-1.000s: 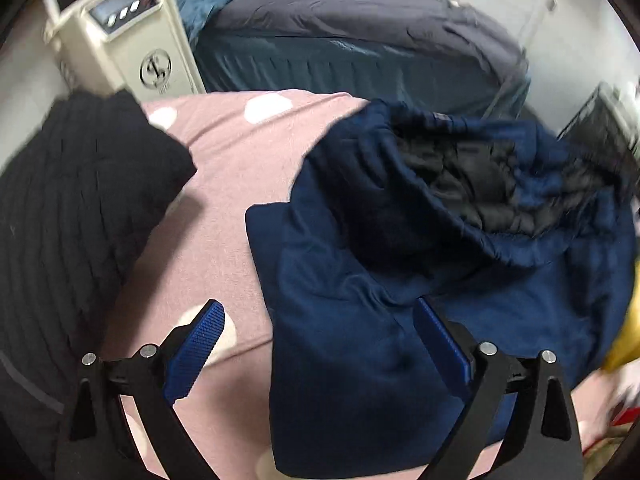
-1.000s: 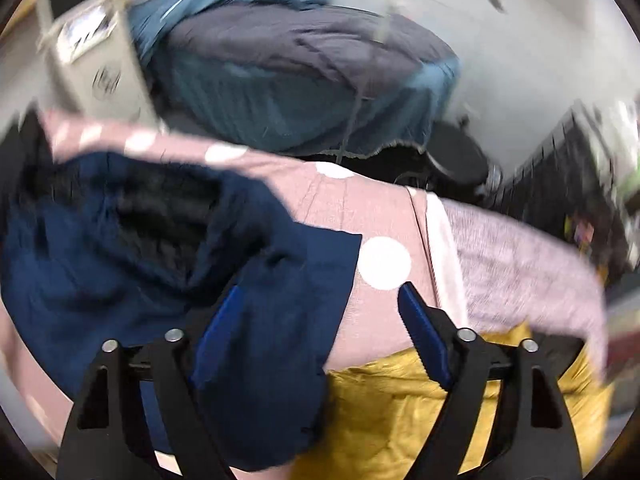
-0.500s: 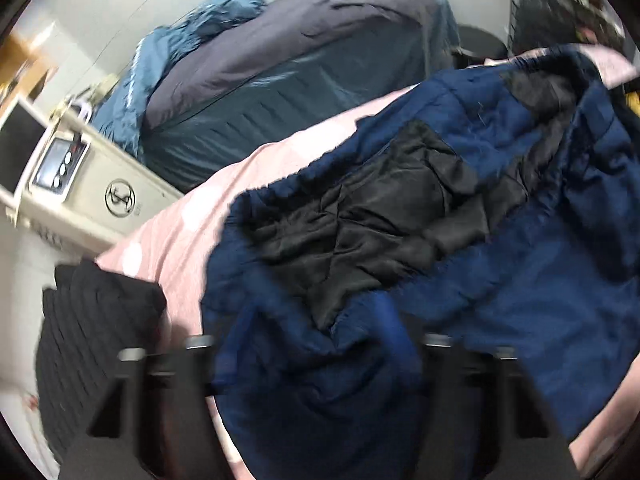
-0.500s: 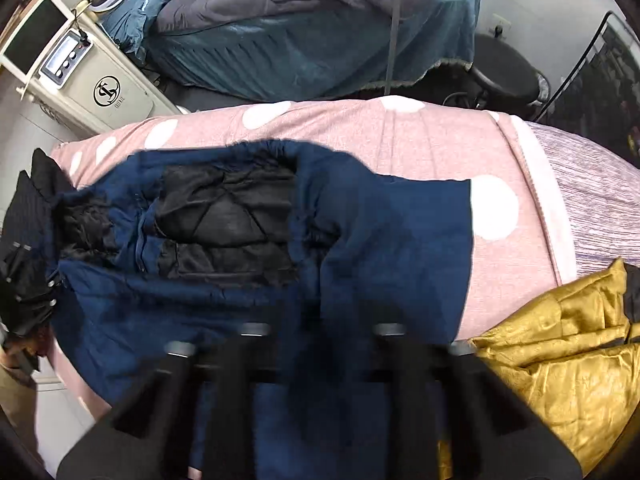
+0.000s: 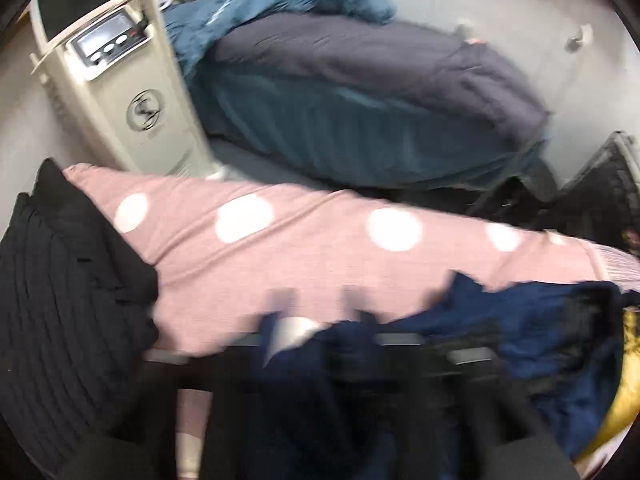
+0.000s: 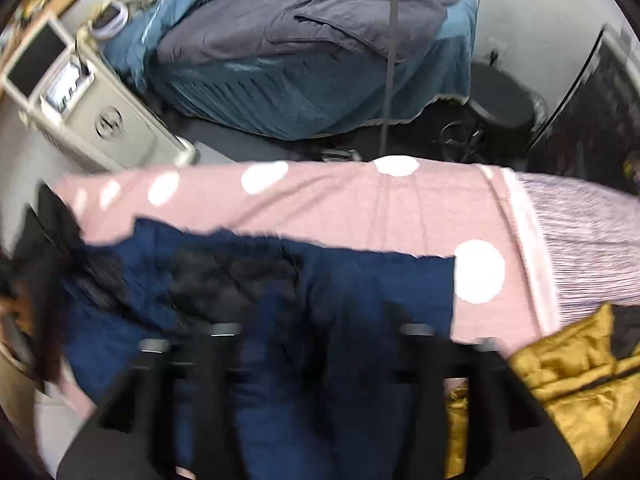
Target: Fold large clothes
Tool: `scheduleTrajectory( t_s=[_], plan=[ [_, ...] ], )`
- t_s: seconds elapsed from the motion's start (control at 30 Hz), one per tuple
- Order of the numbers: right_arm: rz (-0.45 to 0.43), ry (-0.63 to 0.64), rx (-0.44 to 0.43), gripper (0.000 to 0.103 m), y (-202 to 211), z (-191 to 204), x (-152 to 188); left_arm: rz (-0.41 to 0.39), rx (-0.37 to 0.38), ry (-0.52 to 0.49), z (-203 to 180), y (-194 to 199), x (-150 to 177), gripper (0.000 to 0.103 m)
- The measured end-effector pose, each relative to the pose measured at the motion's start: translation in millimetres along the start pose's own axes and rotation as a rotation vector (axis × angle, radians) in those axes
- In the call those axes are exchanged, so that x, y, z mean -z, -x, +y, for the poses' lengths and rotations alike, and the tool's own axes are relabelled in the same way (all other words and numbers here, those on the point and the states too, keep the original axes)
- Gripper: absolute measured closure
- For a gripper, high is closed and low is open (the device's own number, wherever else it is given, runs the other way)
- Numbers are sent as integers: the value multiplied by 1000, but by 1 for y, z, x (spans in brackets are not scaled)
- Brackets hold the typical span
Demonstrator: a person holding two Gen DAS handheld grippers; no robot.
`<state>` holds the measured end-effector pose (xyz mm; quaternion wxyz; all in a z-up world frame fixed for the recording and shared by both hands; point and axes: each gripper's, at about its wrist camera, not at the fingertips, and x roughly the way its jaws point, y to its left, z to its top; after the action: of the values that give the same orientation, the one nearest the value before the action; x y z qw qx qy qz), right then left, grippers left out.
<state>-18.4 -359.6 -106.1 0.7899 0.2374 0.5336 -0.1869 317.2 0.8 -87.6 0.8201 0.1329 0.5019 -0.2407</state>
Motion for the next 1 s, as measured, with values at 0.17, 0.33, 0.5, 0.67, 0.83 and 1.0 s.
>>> scheduleTrajectory(
  t_s=[0.17, 0.33, 0.5, 0.67, 0.83, 1.0],
  plan=[
    [105, 23, -2, 48, -24, 18, 20, 63, 43, -80, -27, 17, 40, 13],
    [184, -36, 19, 93, -50, 17, 21, 224, 30, -11, -36, -24, 64, 40],
    [47, -21, 101, 98, -31, 13, -13, 217, -75, 52, -36, -58, 37, 71],
    [72, -79, 127, 97, -70, -6, -31, 254, -173, 148, -19, -100, 21, 60],
    [128, -263, -64, 84, -104, -39, -21, 258, -177, 73, -21, -96, 17, 40],
    [17, -429, -289, 37, -59, -58, -20, 72, -129, 158, -2, -34, 7, 9]
  ],
)
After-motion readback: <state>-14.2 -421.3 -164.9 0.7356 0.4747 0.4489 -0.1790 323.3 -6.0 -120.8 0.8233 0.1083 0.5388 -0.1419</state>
